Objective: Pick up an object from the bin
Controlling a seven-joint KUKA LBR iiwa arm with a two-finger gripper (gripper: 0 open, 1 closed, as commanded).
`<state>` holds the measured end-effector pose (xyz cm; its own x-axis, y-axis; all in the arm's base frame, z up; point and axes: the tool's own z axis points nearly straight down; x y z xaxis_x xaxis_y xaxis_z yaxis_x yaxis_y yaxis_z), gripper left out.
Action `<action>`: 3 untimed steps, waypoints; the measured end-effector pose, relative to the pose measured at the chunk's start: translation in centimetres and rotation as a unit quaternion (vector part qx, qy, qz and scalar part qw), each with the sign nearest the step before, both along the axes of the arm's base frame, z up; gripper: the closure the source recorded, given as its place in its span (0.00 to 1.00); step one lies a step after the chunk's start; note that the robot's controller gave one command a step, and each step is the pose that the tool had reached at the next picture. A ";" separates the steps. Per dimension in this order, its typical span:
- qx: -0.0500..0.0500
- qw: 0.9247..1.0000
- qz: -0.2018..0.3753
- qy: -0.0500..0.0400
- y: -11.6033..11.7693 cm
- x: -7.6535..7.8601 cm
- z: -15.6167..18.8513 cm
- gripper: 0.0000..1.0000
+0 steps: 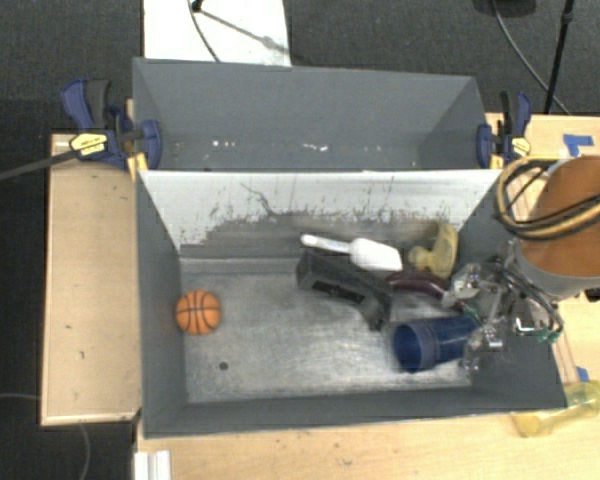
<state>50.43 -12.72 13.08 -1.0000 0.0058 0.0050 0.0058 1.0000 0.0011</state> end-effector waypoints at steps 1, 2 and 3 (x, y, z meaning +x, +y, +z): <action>-0.001 1.000 0.003 -0.004 0.0 0.2 0.4 0.00; 0.001 1.000 -0.015 -0.001 -0.7 0.3 -5.4 0.00; -0.001 0.999 -0.037 -0.004 -0.9 -0.2 -4.2 0.00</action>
Offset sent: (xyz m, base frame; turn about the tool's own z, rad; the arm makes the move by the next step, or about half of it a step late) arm 0.0029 -0.0090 -0.0608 0.0376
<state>50.25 -13.61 8.92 -0.9967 0.0805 -0.0032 0.0805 0.9968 0.0002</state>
